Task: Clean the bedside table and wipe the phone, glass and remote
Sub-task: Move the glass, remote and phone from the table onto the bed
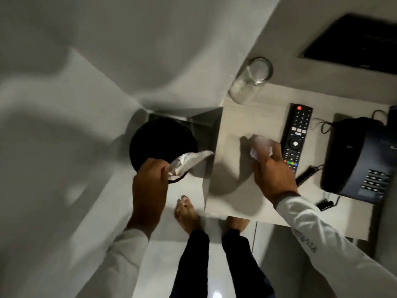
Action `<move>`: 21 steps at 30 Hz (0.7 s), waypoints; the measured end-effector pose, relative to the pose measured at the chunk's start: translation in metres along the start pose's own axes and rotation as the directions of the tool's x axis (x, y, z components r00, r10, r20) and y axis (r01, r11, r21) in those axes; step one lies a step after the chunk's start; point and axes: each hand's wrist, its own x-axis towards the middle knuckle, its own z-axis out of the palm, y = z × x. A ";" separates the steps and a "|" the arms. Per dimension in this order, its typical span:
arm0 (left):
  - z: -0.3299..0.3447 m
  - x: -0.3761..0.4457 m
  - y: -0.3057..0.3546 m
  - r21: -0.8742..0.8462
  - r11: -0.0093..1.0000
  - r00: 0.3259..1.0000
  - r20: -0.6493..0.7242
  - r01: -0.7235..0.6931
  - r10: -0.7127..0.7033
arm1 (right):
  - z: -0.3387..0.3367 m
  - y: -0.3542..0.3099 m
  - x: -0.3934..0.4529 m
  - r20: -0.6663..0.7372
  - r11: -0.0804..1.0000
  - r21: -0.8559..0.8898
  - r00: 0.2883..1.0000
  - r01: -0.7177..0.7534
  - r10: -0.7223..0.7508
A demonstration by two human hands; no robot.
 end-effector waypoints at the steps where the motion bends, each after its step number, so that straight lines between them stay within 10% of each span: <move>1: -0.005 0.009 -0.008 0.008 0.998 0.998 -0.025 0.066 -0.066 | 0.002 -0.003 -0.003 -0.014 1.000 0.016 1.000 -0.012 0.013; 11: -0.020 0.026 -0.043 0.118 0.977 0.983 -0.056 0.179 -0.173 | 0.033 -0.088 -0.009 -0.019 0.880 0.456 0.990 0.133 -0.140; 21: -0.049 0.004 -0.009 0.071 0.994 0.994 -0.058 -0.085 0.090 | 0.011 -0.079 -0.013 -0.078 0.904 0.424 0.997 0.049 -0.018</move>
